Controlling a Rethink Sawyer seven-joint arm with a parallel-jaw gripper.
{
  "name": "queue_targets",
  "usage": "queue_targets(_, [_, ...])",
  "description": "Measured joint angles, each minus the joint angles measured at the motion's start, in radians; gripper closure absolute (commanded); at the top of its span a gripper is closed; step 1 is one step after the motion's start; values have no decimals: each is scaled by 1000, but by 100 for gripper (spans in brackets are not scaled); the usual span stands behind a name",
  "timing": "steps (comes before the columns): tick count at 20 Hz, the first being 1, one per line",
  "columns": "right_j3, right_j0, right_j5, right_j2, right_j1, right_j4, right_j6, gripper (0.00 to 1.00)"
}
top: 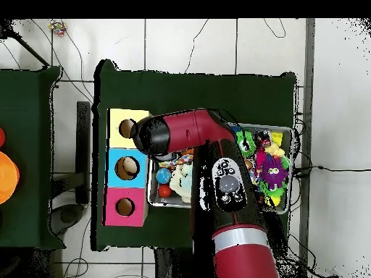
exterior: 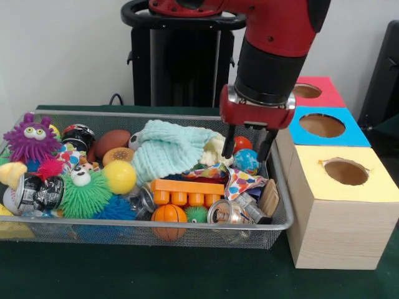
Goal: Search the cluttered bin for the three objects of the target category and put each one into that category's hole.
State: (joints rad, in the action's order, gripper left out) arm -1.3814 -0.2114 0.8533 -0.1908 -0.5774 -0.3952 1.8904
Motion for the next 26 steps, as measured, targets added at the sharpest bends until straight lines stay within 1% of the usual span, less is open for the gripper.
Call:
queue_targets(9, [1,-36,0,0,56,1,0,0])
queue_targets(15, [1,-42,0,2,64,0,0,0])
queue_targets(18, [1,-30,0,14,63,-5,0,0])
queue_targets(22, [5,11,0,45,62,-22,0,0])
queue_targets(26, [6,41,0,59,57,-25,0,0])
